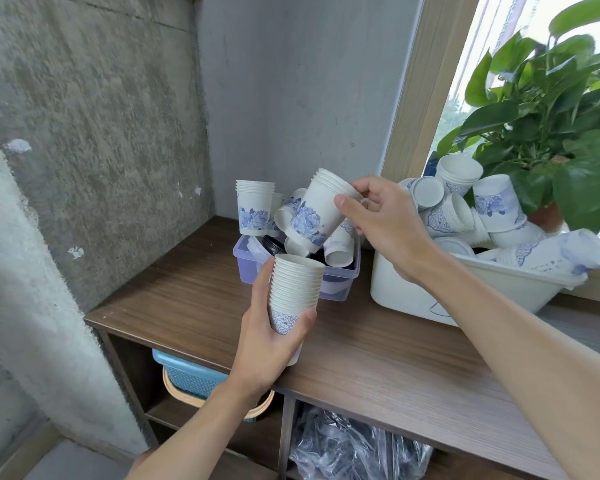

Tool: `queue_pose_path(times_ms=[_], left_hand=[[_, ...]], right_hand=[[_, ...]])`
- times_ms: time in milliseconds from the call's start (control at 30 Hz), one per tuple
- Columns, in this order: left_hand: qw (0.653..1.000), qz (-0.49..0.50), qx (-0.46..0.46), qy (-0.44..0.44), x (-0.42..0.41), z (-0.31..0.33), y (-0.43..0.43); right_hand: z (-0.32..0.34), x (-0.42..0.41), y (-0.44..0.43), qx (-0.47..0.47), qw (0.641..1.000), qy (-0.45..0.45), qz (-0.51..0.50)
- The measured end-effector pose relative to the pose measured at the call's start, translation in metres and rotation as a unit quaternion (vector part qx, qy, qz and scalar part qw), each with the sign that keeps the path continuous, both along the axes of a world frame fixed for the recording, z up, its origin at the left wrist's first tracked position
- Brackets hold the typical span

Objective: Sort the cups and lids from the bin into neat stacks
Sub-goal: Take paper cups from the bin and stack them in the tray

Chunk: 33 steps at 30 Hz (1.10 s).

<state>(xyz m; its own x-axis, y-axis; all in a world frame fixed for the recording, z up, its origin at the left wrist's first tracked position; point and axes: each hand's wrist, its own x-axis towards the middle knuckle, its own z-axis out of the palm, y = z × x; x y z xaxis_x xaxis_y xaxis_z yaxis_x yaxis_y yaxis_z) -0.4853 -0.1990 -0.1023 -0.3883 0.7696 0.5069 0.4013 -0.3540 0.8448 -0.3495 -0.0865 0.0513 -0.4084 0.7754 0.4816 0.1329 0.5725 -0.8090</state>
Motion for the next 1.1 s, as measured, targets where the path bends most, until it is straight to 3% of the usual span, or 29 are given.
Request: queue_pose_path(times_ms=[500, 1100], left_hand=[[1.0, 0.004, 0.007, 0.018, -0.001, -0.001, 0.0], [1.0, -0.002, 0.006, 0.008, -0.002, 0.0, -0.001]], right_hand=[[-0.021, -0.005, -0.008, -0.012, 0.992, -0.105, 0.07], [-0.047, -0.016, -0.012, -0.088, 0.989, -0.08, 0.084]])
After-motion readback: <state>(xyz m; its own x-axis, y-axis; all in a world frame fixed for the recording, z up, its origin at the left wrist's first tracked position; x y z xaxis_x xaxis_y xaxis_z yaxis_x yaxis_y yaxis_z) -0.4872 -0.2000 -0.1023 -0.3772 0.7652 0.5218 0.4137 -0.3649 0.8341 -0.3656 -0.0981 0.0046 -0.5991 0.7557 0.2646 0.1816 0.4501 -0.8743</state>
